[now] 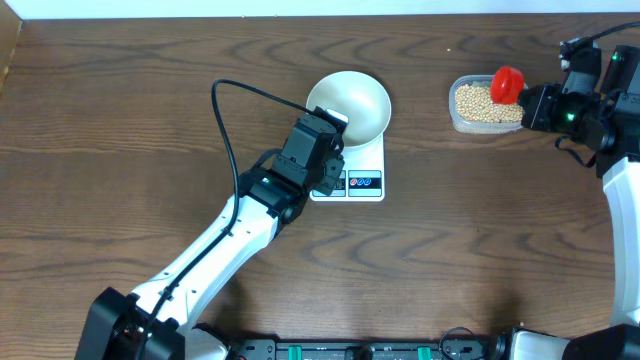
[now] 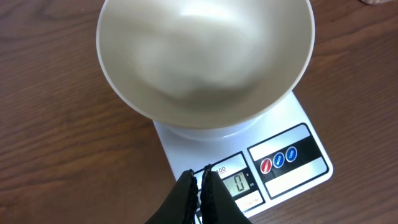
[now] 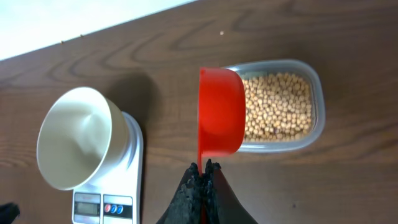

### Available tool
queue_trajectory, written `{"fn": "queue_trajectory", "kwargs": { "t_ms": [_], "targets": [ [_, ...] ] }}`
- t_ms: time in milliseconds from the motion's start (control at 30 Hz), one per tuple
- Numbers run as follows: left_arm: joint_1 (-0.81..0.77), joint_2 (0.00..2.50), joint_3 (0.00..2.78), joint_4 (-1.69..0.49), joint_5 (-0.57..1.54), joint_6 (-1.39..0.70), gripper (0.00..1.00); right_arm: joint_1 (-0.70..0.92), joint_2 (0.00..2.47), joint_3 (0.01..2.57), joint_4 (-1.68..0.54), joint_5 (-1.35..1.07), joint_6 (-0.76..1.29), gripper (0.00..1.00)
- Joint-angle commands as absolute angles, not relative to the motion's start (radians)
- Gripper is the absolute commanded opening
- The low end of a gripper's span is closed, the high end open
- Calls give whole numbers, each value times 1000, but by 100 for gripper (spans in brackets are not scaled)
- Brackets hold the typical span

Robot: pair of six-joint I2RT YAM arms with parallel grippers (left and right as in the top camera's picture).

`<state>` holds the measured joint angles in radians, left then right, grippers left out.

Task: Scoop item into bowl and weigh 50g on scale
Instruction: 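Pull the left gripper back from the scale buttons, then lower the red scoop into the chickpea tub with the right gripper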

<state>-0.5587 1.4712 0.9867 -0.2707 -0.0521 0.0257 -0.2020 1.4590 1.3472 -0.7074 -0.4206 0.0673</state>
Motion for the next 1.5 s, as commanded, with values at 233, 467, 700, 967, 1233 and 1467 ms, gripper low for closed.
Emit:
{"fn": "queue_trajectory", "kwargs": {
  "t_ms": [233, 467, 700, 967, 1233, 1467],
  "targets": [
    [-554, 1324, 985, -382, -36, 18, 8, -210, 1444, 1365, -688, -338, 97, 1],
    [-554, 1285, 985, -419, -32, -18, 8, -210, 1444, 1365, -688, -339, 120, 1],
    [-554, 1245, 985, -487, 107, -20, 8, -210, 1444, 1365, -721, -347, 126, 1],
    [-554, 1232, 964, -533, 186, -20, 8, -210, 1444, 1365, -787, -347, 114, 1],
    [-555, 1232, 950, -569, 72, -32, 16, -209, 1444, 1365, -835, -346, 68, 1],
    [-551, 1234, 949, -557, 2, -31, 27, -209, 1444, 1365, -834, -347, 63, 1]
  ]
}}
